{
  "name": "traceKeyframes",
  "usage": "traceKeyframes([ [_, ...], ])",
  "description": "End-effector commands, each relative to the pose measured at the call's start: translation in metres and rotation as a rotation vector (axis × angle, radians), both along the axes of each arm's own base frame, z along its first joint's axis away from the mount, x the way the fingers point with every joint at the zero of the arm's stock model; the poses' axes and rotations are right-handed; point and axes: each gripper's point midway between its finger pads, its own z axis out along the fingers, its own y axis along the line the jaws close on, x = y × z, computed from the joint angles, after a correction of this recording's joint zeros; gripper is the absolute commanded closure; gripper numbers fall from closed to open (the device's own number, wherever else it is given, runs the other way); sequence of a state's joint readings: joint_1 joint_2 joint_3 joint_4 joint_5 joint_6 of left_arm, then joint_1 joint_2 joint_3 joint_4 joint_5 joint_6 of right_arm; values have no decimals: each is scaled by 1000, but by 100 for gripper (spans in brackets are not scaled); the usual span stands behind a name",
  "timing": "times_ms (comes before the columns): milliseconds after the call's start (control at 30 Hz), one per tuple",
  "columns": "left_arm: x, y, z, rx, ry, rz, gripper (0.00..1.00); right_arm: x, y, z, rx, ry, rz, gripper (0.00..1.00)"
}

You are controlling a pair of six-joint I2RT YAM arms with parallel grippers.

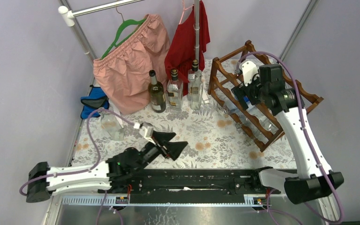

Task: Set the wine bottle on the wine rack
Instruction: Adjust the wine rack at the center of the board.

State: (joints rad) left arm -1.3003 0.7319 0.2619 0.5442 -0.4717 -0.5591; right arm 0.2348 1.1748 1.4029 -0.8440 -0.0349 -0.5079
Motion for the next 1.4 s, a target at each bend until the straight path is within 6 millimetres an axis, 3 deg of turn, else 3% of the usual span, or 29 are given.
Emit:
traceKeyframes([
  [0,1,36,-19,106,-12,51,1,23,-11,-8,2,15,-40,0],
  [133,-9,46,-8,60,-2,14,1,29,-9,-23,52,94,-7,9],
  [300,-13,46,-1,44,2,-10,1,28,-6,-34,57,150,24,23],
  [433,-13,40,4,62,-7,-23,1,26,-3,-33,65,153,39,36],
  [533,-13,35,8,84,-13,-29,1,25,-3,-32,67,158,41,55],
  [700,-10,30,15,109,-41,-30,1,20,-6,-29,69,158,30,69],
  [900,-5,22,19,149,-108,-23,1,0,-10,-18,82,146,10,85],
  [1100,-6,18,21,170,-110,-38,1,-22,-13,-17,83,149,2,93],
  [1367,-8,25,22,119,-94,-34,1,-40,-24,-14,49,123,-38,95],
])
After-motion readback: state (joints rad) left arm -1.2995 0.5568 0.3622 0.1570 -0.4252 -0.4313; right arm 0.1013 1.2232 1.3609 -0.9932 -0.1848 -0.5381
